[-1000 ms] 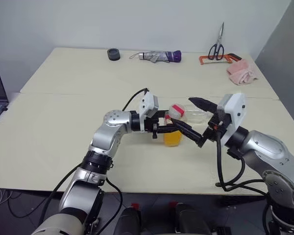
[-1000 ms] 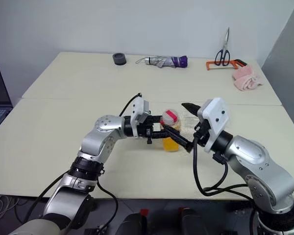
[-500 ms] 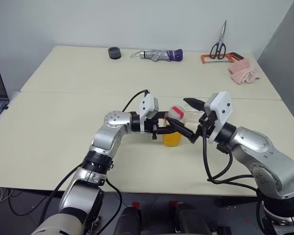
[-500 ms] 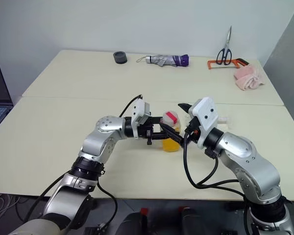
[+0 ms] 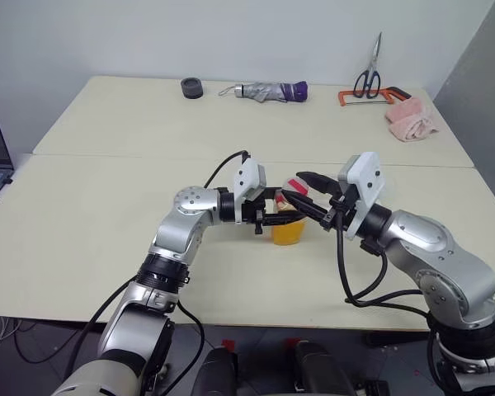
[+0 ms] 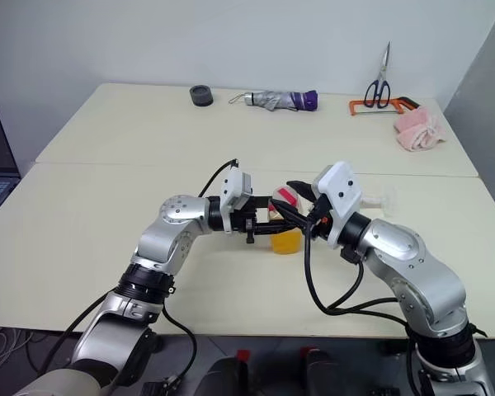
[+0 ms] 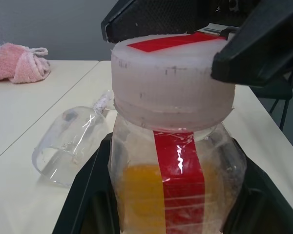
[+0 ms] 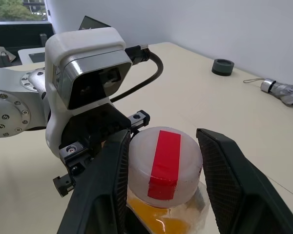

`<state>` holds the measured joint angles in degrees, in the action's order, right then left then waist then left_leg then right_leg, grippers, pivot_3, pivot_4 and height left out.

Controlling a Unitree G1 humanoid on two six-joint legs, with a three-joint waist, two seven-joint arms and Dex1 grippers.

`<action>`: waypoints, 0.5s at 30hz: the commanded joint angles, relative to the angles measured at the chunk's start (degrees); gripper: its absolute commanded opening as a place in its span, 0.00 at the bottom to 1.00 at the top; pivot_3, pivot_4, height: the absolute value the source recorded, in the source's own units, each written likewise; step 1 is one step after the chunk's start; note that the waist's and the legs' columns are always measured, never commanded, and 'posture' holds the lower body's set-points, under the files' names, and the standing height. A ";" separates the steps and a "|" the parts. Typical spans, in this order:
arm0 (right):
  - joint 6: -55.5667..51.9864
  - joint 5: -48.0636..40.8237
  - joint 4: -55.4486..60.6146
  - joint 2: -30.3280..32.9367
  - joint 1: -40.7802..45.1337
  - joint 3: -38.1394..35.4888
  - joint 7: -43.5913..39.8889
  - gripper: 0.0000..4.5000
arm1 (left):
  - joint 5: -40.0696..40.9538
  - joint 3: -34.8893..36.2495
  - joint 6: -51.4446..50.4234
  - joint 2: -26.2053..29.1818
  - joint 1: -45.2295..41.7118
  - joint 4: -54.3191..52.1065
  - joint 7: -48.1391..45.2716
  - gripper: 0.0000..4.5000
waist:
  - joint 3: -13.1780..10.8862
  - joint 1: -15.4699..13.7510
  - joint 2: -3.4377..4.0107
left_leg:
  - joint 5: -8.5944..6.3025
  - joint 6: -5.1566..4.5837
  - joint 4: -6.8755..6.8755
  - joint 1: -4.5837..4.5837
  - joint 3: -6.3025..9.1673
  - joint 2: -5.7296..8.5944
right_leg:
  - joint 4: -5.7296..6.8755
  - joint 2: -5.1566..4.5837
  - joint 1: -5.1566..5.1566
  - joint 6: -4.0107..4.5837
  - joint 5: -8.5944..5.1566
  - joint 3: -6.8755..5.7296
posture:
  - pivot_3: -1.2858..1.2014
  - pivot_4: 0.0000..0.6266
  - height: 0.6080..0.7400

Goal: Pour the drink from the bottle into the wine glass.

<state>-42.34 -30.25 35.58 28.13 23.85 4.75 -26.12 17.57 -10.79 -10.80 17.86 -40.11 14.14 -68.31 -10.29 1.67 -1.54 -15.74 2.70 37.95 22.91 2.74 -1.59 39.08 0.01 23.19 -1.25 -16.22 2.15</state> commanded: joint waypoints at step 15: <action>15.41 2.71 -20.93 10.85 9.69 0.93 -29.35 0.40 | 0.96 0.34 0.44 0.28 -2.97 -1.95 -4.52 0.43 | -0.01 -0.02 0.02 | 0.00 -0.01 0.01 0.01 -0.04 0.02 | 0.00 -0.06 0.00 0.01 0.01 -0.03 | 0.52 0.24 1.00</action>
<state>-26.10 -29.05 14.37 37.74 34.42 7.69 -57.05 16.59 -11.66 -10.92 18.70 -41.29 14.86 -72.84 -10.30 1.65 -1.52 -15.74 2.69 37.96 22.92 2.70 -1.56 39.08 -0.07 23.19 -1.24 -16.21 2.13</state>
